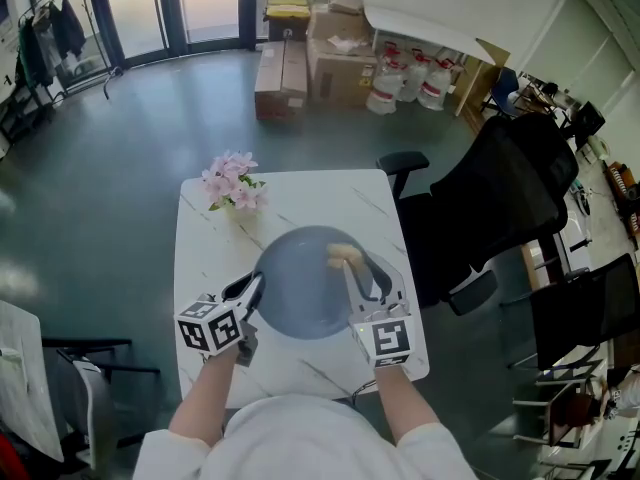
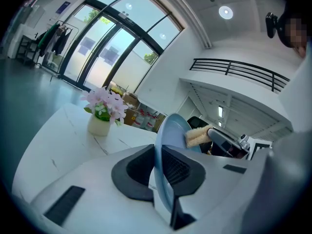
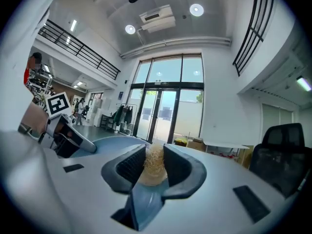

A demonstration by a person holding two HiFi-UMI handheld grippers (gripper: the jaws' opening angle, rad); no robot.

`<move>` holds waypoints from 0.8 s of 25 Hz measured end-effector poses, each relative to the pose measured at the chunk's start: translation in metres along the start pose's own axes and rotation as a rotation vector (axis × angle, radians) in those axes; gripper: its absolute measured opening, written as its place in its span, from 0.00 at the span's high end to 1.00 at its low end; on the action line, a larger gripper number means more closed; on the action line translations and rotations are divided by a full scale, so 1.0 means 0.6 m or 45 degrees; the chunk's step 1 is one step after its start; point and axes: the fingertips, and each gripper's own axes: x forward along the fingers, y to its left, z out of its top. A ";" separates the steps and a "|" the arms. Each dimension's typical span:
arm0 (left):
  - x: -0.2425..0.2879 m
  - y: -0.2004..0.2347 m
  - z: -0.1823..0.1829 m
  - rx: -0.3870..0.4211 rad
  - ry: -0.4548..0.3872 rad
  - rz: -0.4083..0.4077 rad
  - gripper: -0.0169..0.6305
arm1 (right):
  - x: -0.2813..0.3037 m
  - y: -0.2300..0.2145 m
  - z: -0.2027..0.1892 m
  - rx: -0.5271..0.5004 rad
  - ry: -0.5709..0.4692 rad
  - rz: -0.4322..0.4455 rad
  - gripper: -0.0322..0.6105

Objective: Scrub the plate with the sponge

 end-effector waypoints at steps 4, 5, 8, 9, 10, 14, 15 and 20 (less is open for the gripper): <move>0.001 0.013 0.020 -0.022 -0.039 0.021 0.91 | -0.027 -0.018 -0.036 0.029 0.078 -0.046 0.77; 0.001 0.015 0.026 -0.021 -0.048 0.024 0.91 | -0.033 -0.015 -0.044 0.041 0.091 -0.043 0.77; 0.004 0.021 0.043 -0.012 -0.070 0.036 0.91 | -0.044 0.008 -0.063 0.075 0.123 -0.016 0.77; 0.005 0.023 0.048 -0.012 -0.079 0.040 0.91 | -0.047 0.020 -0.068 0.084 0.133 0.002 0.77; 0.006 0.024 0.052 -0.014 -0.088 0.043 0.91 | -0.049 0.034 -0.073 0.092 0.144 0.023 0.77; 0.008 0.029 0.072 -0.019 -0.121 0.054 0.91 | -0.053 0.094 -0.078 0.129 0.158 0.127 0.77; 0.008 0.030 0.076 -0.017 -0.126 0.057 0.91 | -0.052 0.110 -0.076 0.132 0.158 0.157 0.77; 0.010 0.037 0.074 -0.039 -0.138 0.062 0.91 | -0.042 0.175 -0.064 0.108 0.129 0.296 0.77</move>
